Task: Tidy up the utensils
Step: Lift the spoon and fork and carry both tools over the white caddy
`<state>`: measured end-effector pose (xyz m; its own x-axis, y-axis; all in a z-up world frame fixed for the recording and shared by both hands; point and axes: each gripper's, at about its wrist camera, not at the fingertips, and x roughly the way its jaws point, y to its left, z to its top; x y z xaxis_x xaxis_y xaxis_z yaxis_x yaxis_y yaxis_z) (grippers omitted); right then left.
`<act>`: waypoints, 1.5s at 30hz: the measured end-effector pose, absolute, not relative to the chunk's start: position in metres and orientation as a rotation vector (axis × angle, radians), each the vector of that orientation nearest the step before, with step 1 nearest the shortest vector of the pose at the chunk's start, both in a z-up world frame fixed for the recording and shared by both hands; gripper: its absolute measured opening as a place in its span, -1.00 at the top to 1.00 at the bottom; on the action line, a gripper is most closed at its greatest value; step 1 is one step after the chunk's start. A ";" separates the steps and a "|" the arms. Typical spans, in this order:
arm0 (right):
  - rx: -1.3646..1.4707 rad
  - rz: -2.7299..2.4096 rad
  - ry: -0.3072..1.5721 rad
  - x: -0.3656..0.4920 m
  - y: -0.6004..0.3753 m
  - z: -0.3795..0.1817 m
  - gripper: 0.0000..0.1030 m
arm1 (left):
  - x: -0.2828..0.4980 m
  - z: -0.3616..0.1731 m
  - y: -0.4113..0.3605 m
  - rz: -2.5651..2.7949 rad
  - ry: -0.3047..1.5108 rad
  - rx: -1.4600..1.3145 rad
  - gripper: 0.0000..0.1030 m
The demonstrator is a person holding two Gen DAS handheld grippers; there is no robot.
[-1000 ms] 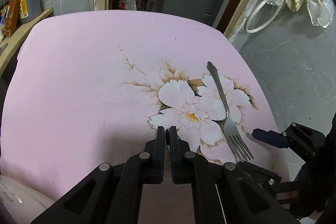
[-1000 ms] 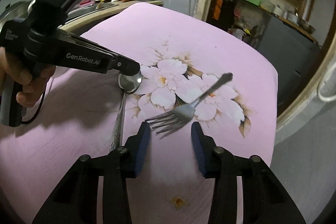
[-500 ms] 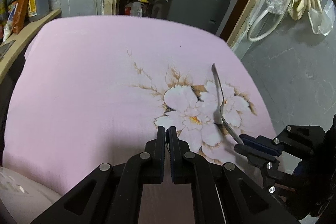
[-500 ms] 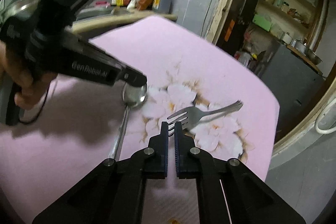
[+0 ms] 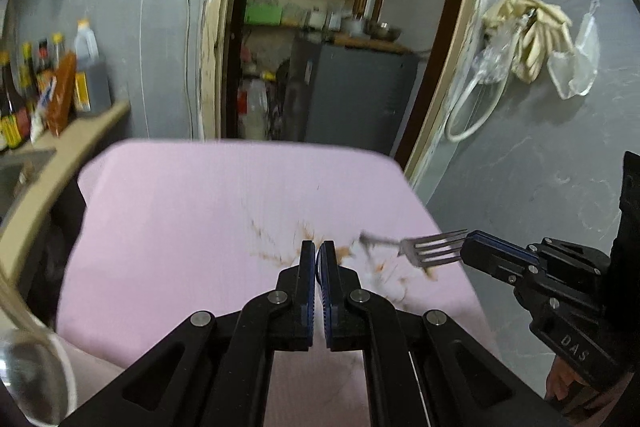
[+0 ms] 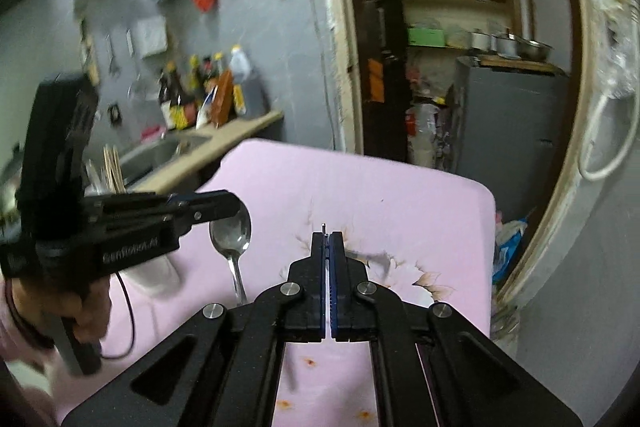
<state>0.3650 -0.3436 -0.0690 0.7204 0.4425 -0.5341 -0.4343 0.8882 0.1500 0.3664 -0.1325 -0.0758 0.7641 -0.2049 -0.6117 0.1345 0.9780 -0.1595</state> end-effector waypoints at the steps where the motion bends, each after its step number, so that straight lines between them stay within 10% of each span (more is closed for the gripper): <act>1: 0.037 0.476 0.593 0.363 -0.345 -0.065 0.97 | 0.364 -0.071 -0.133 -0.184 0.665 -0.102 0.93; 45: 0.383 0.648 0.335 0.289 -0.132 0.068 0.97 | 0.231 0.105 0.112 0.053 0.333 0.043 0.94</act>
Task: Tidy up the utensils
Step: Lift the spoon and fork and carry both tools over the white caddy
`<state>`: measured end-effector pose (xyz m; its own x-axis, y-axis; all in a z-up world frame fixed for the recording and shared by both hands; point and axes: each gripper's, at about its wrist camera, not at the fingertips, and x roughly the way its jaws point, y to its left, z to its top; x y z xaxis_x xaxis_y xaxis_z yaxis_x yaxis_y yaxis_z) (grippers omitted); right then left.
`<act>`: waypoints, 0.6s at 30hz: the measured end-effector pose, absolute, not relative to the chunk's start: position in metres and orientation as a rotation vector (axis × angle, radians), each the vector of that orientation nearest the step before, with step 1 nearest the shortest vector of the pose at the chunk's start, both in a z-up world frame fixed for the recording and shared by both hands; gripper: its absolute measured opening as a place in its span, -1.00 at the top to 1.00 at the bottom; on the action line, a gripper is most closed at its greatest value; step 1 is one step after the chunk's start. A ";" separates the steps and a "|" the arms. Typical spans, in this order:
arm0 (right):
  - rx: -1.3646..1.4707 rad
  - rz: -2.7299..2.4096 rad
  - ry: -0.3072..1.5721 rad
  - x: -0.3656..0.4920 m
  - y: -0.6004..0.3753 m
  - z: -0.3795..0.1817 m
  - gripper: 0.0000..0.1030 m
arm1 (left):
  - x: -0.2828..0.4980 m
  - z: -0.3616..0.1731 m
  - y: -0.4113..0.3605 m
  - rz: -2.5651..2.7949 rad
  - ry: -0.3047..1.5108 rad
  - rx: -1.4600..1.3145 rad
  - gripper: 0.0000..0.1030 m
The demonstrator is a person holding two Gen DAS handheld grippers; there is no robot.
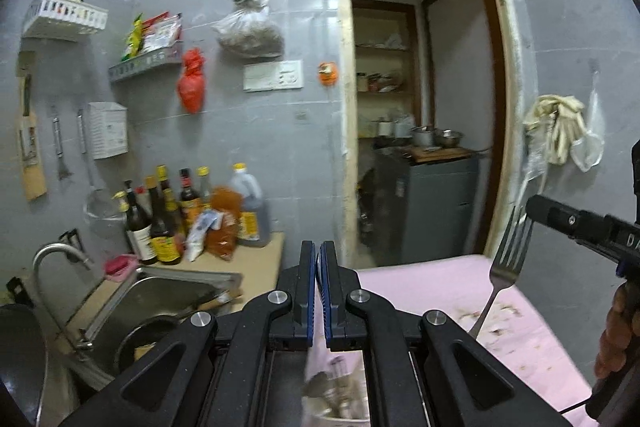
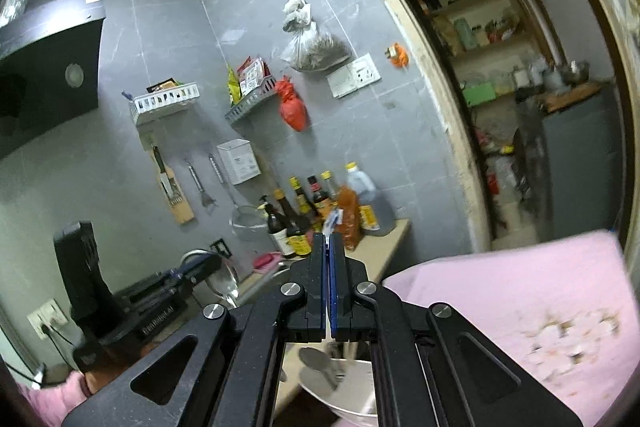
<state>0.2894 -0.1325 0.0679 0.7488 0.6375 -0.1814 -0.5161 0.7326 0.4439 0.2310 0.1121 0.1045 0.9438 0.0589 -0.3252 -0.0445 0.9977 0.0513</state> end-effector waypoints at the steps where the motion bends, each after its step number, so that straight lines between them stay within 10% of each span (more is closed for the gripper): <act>1: 0.399 0.647 0.344 0.292 -0.130 0.061 0.97 | 0.233 0.101 0.115 0.061 0.337 0.048 0.94; 18: 0.446 0.534 0.487 0.318 -0.118 -0.038 0.97 | 0.264 0.014 0.112 0.104 0.405 0.171 0.93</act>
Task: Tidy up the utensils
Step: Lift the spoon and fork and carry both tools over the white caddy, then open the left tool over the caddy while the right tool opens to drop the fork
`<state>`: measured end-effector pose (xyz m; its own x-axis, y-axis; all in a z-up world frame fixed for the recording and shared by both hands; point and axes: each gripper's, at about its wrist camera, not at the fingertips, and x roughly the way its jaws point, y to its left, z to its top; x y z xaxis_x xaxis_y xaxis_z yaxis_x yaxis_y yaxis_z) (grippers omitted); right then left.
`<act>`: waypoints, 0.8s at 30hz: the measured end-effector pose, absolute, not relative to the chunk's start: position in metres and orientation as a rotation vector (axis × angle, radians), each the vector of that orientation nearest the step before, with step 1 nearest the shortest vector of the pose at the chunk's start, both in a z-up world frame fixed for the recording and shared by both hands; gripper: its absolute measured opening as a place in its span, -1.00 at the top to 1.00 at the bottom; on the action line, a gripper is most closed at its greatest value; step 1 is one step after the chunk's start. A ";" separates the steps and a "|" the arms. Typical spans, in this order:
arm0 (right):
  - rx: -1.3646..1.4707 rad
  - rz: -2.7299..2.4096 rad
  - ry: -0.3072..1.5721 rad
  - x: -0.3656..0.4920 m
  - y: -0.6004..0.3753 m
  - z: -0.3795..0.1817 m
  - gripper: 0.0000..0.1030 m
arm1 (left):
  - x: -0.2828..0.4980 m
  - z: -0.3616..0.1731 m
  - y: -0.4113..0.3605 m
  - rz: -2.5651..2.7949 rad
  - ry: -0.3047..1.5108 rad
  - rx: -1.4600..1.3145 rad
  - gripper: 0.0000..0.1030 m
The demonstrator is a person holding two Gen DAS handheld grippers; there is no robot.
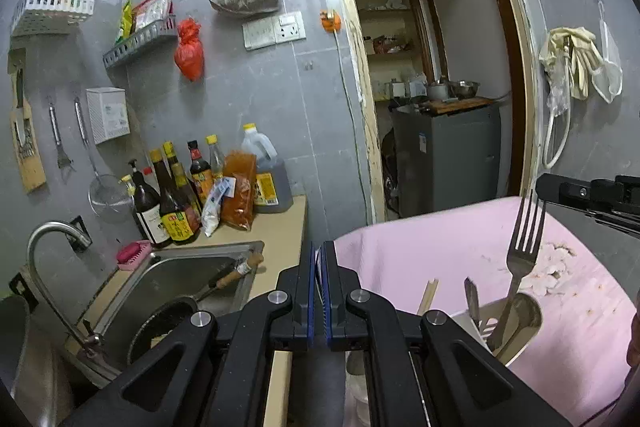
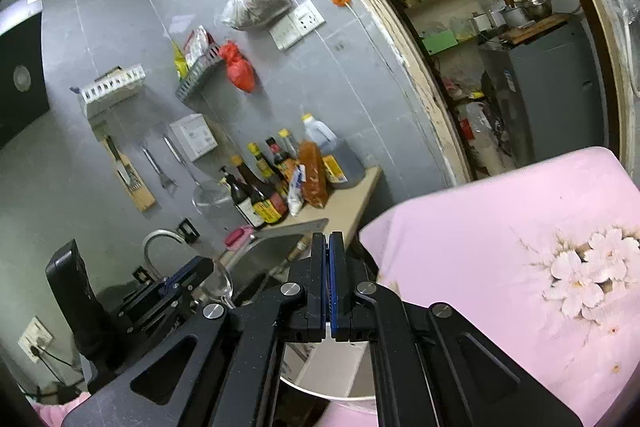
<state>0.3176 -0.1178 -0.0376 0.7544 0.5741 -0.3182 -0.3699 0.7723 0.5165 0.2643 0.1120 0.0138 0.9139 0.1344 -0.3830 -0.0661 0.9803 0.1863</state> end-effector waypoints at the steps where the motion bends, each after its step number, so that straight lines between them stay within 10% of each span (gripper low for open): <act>1: 0.429 0.525 0.493 0.317 -0.116 -0.043 0.97 | 0.265 0.010 0.111 0.100 0.408 0.170 0.93; 21: 0.288 0.438 0.563 0.297 -0.112 -0.055 0.96 | 0.266 -0.029 0.117 -0.136 0.560 -0.097 0.82; 24: 0.283 0.430 0.563 0.293 -0.112 -0.054 0.96 | 0.266 -0.030 0.121 -0.167 0.573 -0.139 0.50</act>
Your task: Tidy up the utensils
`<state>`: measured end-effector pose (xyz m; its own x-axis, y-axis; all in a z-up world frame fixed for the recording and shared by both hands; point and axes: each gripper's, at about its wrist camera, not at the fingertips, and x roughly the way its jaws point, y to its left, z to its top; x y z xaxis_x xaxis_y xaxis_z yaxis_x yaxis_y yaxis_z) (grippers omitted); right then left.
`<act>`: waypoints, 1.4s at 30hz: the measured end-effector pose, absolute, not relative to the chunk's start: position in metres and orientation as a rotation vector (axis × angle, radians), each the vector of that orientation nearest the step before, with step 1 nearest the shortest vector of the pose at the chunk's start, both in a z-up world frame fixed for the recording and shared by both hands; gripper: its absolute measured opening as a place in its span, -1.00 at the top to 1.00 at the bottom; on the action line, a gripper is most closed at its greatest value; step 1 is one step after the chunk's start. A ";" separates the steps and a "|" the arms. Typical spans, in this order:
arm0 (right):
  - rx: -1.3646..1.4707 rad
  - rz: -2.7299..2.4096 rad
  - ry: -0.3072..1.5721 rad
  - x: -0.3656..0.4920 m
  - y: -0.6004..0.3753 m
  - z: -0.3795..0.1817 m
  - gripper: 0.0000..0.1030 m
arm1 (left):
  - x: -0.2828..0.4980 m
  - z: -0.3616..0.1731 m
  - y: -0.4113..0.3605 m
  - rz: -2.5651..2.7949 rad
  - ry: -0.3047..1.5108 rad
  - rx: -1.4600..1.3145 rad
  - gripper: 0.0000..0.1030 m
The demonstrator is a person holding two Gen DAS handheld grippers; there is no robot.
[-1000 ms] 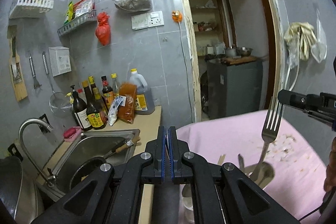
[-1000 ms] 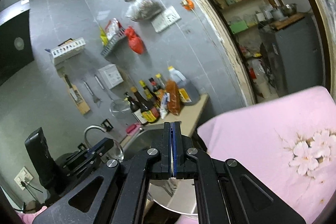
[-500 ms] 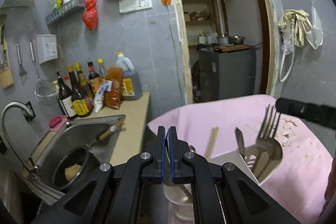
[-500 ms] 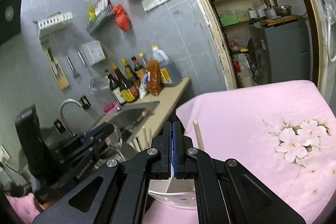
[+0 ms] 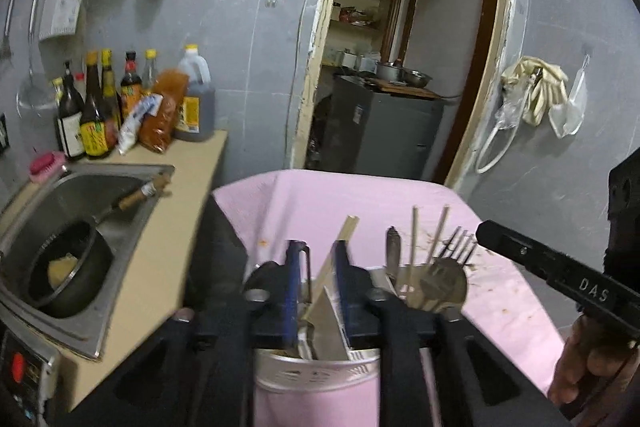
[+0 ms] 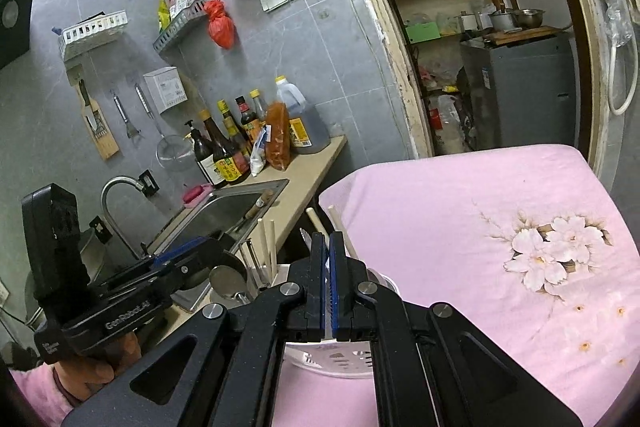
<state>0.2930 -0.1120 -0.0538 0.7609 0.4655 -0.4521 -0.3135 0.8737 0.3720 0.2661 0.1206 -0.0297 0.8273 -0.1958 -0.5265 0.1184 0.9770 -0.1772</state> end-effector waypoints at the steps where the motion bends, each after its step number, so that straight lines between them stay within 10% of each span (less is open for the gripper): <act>1: 0.282 0.428 0.564 0.292 -0.112 -0.053 0.96 | 0.265 -0.029 0.122 -0.177 0.570 -0.154 0.37; 10: 0.261 0.416 0.550 0.277 -0.121 -0.047 0.90 | 0.252 -0.023 0.120 -0.184 0.545 -0.202 0.14; 14: 0.254 0.387 0.505 0.257 -0.135 -0.037 0.33 | 0.238 -0.014 0.114 -0.163 0.519 -0.207 -0.06; 29: 0.156 0.268 0.397 0.157 -0.215 0.006 -0.45 | 0.142 0.015 0.065 -0.102 0.400 -0.210 -0.87; 42: 0.135 0.190 0.393 0.073 -0.258 -0.016 -0.97 | 0.055 -0.001 0.032 -0.042 0.367 -0.189 -0.99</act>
<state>0.0726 -0.2585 -0.0164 0.9065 0.2098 -0.3664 -0.1578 0.9733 0.1669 0.0552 0.0318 -0.0012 0.9327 -0.0751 -0.3527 0.0068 0.9815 -0.1912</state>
